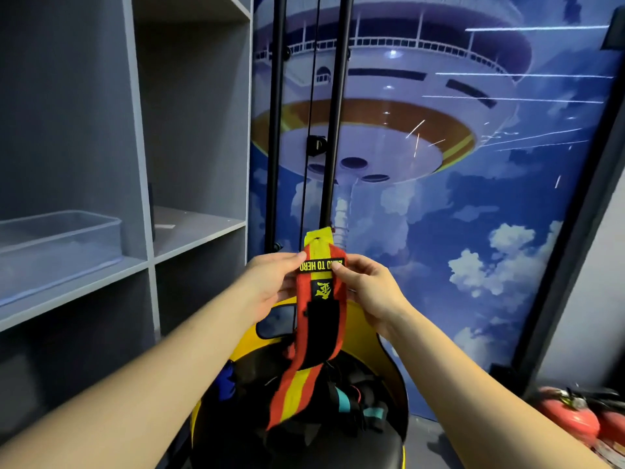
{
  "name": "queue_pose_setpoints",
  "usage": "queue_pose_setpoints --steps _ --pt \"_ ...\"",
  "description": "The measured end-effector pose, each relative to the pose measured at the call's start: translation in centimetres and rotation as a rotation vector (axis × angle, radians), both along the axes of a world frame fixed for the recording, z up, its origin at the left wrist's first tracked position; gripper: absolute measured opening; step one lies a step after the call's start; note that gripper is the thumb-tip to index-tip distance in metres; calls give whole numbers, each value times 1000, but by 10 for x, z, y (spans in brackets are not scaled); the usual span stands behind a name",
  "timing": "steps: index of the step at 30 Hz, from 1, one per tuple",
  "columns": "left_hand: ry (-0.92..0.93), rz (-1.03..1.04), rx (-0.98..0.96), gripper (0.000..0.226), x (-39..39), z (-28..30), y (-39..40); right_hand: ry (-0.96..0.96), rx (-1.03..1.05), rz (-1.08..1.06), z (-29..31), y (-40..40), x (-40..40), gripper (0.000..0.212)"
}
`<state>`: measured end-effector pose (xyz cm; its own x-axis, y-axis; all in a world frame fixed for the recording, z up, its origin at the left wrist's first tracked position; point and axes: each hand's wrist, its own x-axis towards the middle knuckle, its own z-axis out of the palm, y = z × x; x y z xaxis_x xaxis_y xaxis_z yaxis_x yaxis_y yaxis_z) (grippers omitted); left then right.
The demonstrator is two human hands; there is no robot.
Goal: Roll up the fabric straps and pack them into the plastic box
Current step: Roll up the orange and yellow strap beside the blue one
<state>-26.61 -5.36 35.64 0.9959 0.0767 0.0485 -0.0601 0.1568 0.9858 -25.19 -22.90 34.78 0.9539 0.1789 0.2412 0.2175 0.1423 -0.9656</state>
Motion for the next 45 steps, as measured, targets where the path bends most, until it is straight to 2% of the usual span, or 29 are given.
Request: queue_pose_setpoints --steps 5,8,11,15,18,25,29,31,34,37,42,45 --pt "-155 125 112 12 3 -9 -5 -25 -16 -45 2 4 0 17" --pt "-176 121 71 7 -4 -8 0 -100 -63 -54 9 7 -1 11" --pt "-130 51 -17 8 -10 -2 8 -108 -86 -29 14 10 -4 7" --pt "12 -111 -169 9 -11 2 16 -64 -16 -16 14 16 -4 10" --pt "62 -137 -168 9 -2 -7 22 -28 4 -31 2 23 2 11" --pt "217 -59 33 9 32 -85 41 149 -69 -32 -79 42 35 7" --pt "364 -22 96 26 52 -147 54 293 -156 11 -142 50 58 3" --pt "414 -19 80 27 60 -170 56 344 -169 28 -163 52 69 2" --pt "430 33 1 16 73 -192 56 380 -162 38 -181 56 87 10" --pt "430 46 -77 21 88 -208 56 410 -162 56 -195 59 104 13" --pt "401 101 -77 12 108 -231 55 444 -206 52 -223 61 131 14" --pt "385 167 -89 14 116 -245 58 411 -286 21 -236 51 147 18"
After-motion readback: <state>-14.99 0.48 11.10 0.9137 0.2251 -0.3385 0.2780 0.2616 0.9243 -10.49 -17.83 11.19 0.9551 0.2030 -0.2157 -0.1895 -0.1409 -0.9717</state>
